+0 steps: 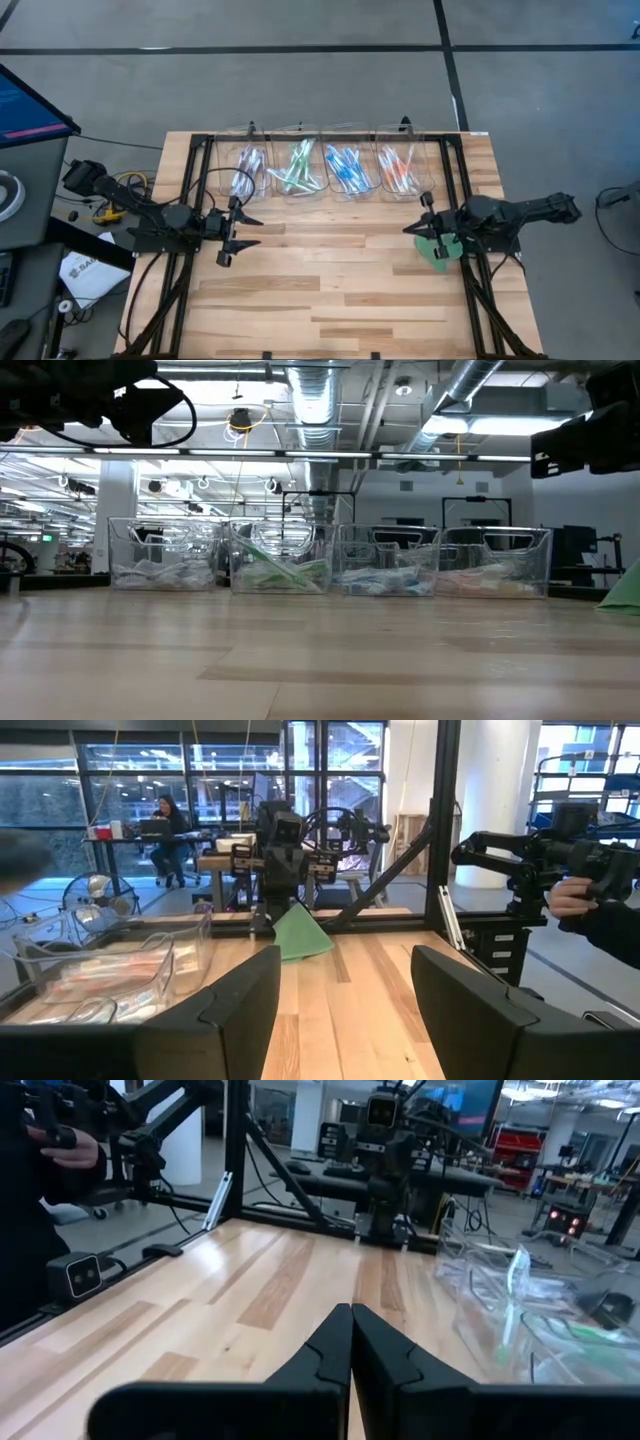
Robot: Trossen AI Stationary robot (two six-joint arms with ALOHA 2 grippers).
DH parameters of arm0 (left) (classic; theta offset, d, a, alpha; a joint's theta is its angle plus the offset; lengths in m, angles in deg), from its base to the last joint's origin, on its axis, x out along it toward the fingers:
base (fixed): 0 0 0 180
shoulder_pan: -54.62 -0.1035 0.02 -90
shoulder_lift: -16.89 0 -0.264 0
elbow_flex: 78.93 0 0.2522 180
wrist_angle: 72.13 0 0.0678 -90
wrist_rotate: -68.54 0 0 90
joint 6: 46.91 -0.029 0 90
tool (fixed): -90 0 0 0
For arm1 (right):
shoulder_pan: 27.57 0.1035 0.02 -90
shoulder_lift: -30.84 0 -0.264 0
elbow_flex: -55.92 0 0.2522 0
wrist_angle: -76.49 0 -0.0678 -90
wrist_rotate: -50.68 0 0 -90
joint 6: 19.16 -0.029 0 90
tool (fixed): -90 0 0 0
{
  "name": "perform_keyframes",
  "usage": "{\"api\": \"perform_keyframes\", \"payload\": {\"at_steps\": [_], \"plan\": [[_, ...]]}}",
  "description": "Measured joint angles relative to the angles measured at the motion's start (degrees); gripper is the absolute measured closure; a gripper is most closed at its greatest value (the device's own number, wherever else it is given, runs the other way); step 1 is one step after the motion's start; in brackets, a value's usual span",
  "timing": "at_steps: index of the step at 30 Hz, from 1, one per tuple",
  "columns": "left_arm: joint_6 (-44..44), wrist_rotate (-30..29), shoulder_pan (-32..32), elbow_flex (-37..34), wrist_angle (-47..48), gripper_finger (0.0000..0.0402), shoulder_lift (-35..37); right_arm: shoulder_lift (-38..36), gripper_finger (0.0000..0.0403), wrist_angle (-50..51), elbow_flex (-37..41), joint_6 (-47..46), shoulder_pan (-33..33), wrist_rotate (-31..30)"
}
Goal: Pick & Place Toothbrushes
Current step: Return to Home Position
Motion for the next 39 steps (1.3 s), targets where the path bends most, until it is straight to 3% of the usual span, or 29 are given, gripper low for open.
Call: {"api": "perform_keyframes", "payload": {"at_steps": [17,23,29,33,39], "plan": [[1.49,1.42,0.00,0.00,2.01,0.0184,0.00,2.26,0.0403,0.03,0.00,-1.85,-0.15,-0.12],[1.49,1.92,0.00,0.00,2.16,0.0184,-0.01,2.26,0.0403,0.03,0.00,8.58,-0.15,-0.13],[1.38,1.92,0.00,0.00,2.19,0.0187,-0.01,2.26,0.0403,0.03,0.00,8.97,-0.15,-0.13],[1.36,1.92,0.00,0.00,2.21,0.0214,-0.02,2.26,0.0403,0.03,0.00,8.98,-0.15,-0.15],[1.33,1.92,0.00,0.00,2.19,0.0295,0.00,2.26,0.0403,0.05,0.00,8.99,-0.15,-0.13]]}}
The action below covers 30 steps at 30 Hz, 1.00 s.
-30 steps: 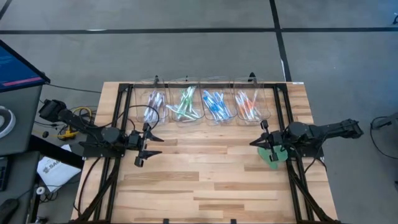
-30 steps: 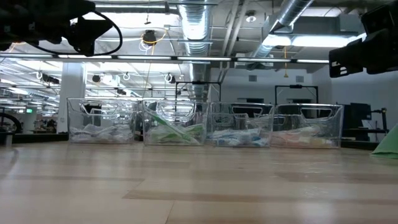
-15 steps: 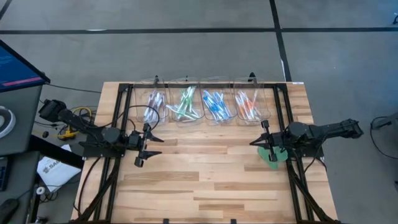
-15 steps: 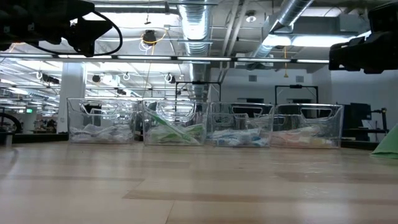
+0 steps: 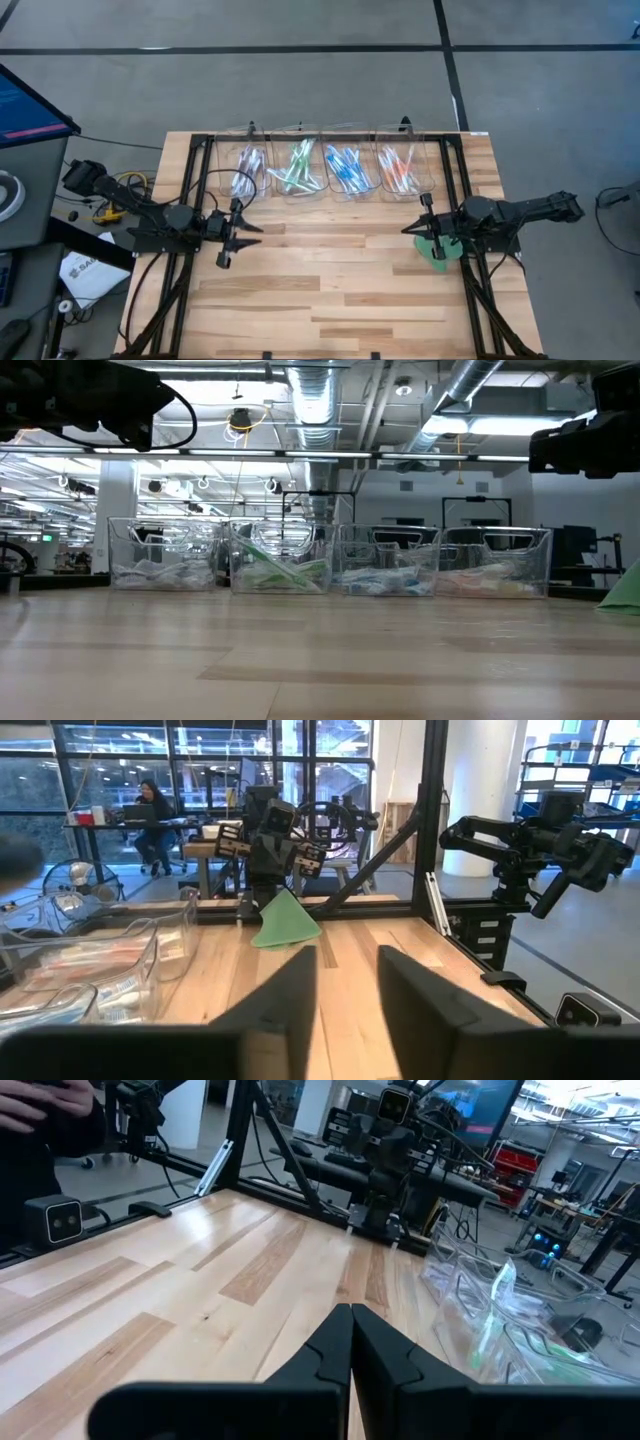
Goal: Pick & Place Toothbrushes
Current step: Return to Home Position
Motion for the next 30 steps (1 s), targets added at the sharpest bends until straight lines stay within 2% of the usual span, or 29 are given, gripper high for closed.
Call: {"api": "perform_keyframes", "payload": {"at_steps": [8,15,21,30], "plan": [[0.00,0.02,0.00,0.00,0.06,0.0393,0.00,0.00,0.0403,0.00,0.00,0.00,0.00,-0.02],[0.11,0.08,0.23,-1.14,0.70,0.0398,-0.02,0.00,0.0403,0.00,-0.02,0.00,0.00,-0.02],[-2.96,2.90,0.22,-1.98,0.62,0.0400,-0.02,0.00,0.0403,0.00,-0.02,0.00,0.00,-0.02],[-2.86,6.03,0.24,-3.37,1.37,0.0400,-0.05,0.00,0.0403,0.00,-0.02,0.02,0.00,-0.02]]}}
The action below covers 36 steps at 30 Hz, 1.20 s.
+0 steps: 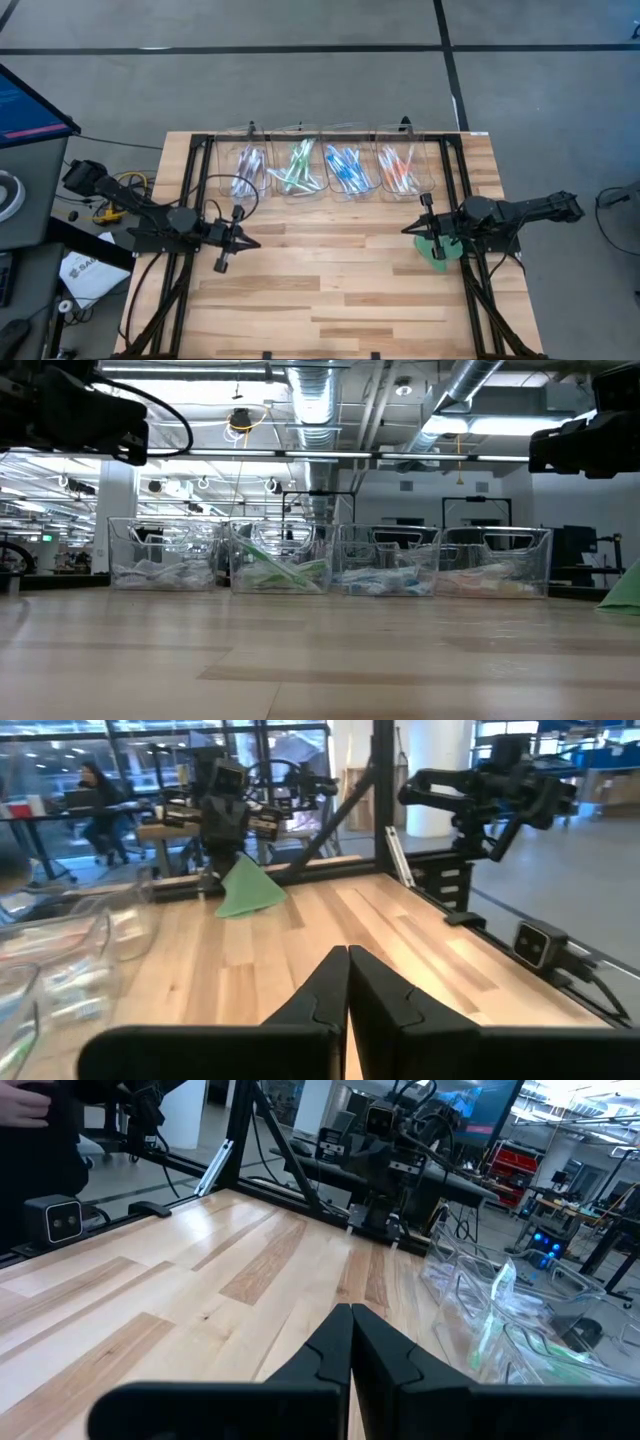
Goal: Pick & Place Toothbrushes
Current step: Return to Home Position
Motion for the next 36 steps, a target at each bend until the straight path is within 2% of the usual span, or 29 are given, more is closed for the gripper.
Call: {"api": "perform_keyframes", "payload": {"at_steps": [10,13,28,36], "plan": [[0.00,2.52,-2.52,0.00,3.49,0.0400,6.89,0.00,0.0403,0.00,0.00,0.00,0.00,0.00],[0.02,3.23,-4.76,0.00,7.37,0.0400,10.17,0.00,0.0403,0.00,0.00,0.00,0.00,0.00],[0.04,17.22,-19.40,-0.02,23.42,0.0400,24.22,0.00,0.0403,0.00,0.00,0.00,0.00,0.00],[0.03,19.57,-21.62,-0.04,29.95,0.0400,31.21,-0.02,0.0403,0.00,0.00,-0.02,0.00,0.00]]}}
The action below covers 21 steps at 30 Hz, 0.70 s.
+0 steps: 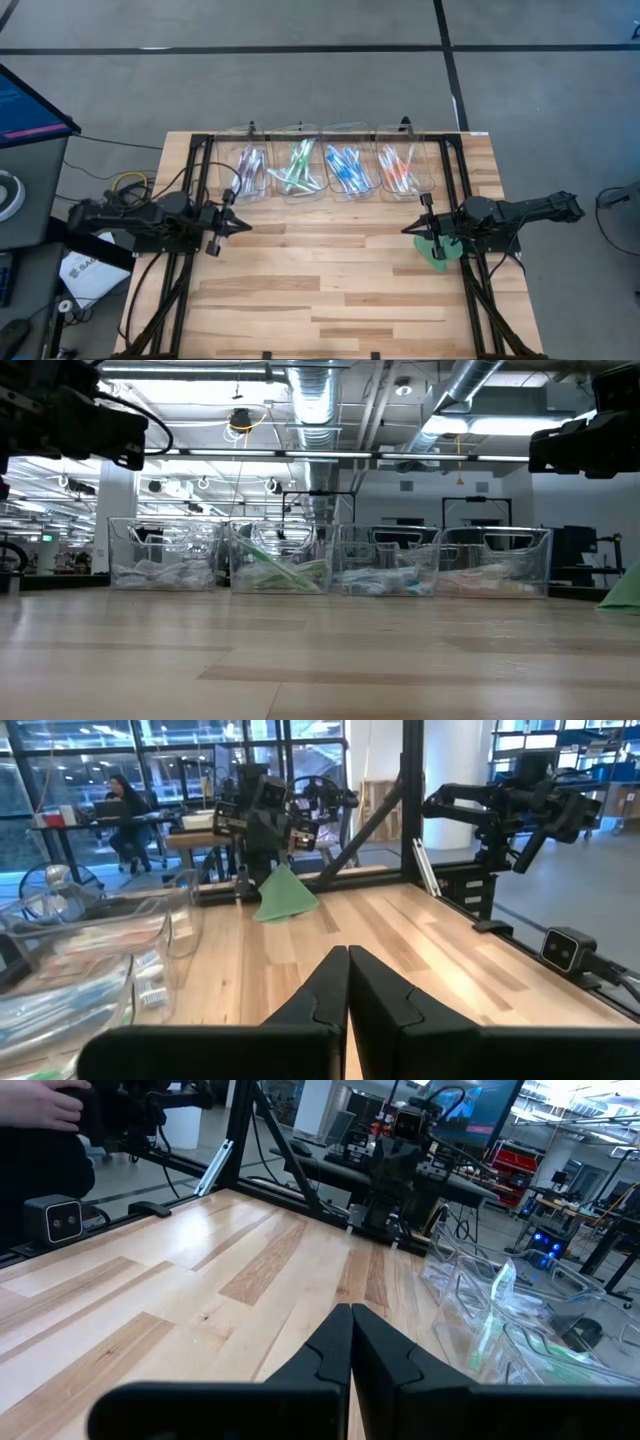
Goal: Pick & Place Toothbrushes
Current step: Return to Home Position
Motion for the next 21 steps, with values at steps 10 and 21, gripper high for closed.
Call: {"api": "perform_keyframes", "payload": {"at_steps": [10,21], "plan": [[-0.01,-0.04,0.00,0.00,4.81,0.0400,4.34,0.00,0.0403,0.00,0.00,0.02,0.00,0.00],[0.01,-0.46,0.00,0.02,5.09,0.0400,6.38,0.00,0.0403,0.00,0.00,0.00,-0.02,0.00]]}}
